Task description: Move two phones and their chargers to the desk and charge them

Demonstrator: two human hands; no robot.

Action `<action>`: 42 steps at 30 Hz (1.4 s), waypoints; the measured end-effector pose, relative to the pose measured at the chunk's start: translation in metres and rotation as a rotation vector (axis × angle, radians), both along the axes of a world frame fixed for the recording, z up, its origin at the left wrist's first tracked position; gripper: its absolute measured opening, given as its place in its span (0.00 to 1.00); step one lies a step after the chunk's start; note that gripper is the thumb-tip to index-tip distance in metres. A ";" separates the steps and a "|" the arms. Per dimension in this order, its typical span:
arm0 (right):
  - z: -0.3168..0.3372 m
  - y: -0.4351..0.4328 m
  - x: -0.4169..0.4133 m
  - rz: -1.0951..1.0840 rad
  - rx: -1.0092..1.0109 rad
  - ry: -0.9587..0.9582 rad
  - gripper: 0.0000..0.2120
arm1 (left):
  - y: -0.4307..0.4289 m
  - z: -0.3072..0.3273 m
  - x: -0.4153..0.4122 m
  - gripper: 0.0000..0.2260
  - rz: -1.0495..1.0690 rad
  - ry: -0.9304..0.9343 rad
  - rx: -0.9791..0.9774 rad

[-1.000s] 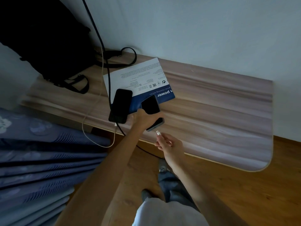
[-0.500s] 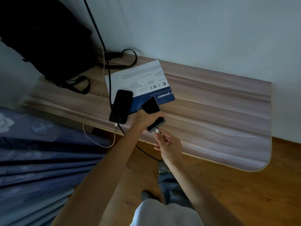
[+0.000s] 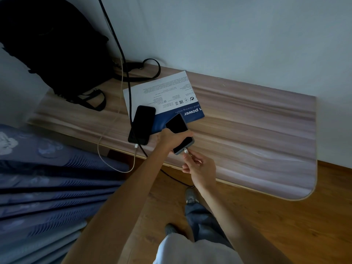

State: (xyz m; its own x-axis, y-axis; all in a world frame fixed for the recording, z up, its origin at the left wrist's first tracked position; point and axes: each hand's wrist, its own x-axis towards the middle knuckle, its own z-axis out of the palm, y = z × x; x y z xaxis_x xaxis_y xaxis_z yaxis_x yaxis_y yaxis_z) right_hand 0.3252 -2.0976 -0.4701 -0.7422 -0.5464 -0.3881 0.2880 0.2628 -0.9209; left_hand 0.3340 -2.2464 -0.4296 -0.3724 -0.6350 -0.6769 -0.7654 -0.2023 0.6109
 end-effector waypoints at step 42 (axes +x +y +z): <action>0.021 -0.008 -0.056 0.170 0.426 0.194 0.17 | 0.023 -0.035 0.007 0.39 -0.519 -0.473 -0.674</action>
State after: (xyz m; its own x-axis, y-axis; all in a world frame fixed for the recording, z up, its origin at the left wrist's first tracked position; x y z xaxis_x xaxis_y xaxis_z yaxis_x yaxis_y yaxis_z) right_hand 0.2689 -2.1052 -0.4494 -0.7371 -0.4886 -0.4669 0.0430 0.6556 -0.7539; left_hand 0.3406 -2.2237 -0.4642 -0.4987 -0.7774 -0.3833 -0.8567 0.5092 0.0818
